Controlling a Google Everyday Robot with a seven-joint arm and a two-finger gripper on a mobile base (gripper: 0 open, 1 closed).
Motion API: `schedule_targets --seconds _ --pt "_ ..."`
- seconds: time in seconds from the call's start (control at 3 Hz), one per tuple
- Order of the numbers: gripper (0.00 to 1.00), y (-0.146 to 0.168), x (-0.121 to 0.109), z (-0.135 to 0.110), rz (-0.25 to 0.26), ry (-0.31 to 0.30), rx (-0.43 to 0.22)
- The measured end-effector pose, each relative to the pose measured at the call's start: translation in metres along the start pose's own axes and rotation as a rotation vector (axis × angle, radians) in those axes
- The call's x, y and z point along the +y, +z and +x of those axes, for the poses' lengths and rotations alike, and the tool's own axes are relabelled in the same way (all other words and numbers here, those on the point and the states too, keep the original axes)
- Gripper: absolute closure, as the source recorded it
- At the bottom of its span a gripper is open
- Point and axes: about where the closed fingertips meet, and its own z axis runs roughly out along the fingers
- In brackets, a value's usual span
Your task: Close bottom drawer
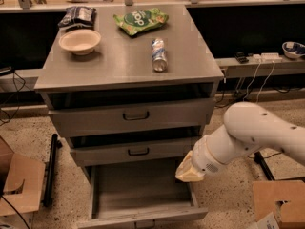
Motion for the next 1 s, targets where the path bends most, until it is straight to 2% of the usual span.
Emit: schedule_targets --seconds 0.33,0.67,1.0 --pt "1.00 0.060 -0.009 0.022 -0.107 -0.004 -0.055" --pt "1.00 0.129 -0.041 0.055 -0.212 0.003 -0.083" --pt "1.00 0.137 -0.033 0.057 -0.231 0.017 -0.087"
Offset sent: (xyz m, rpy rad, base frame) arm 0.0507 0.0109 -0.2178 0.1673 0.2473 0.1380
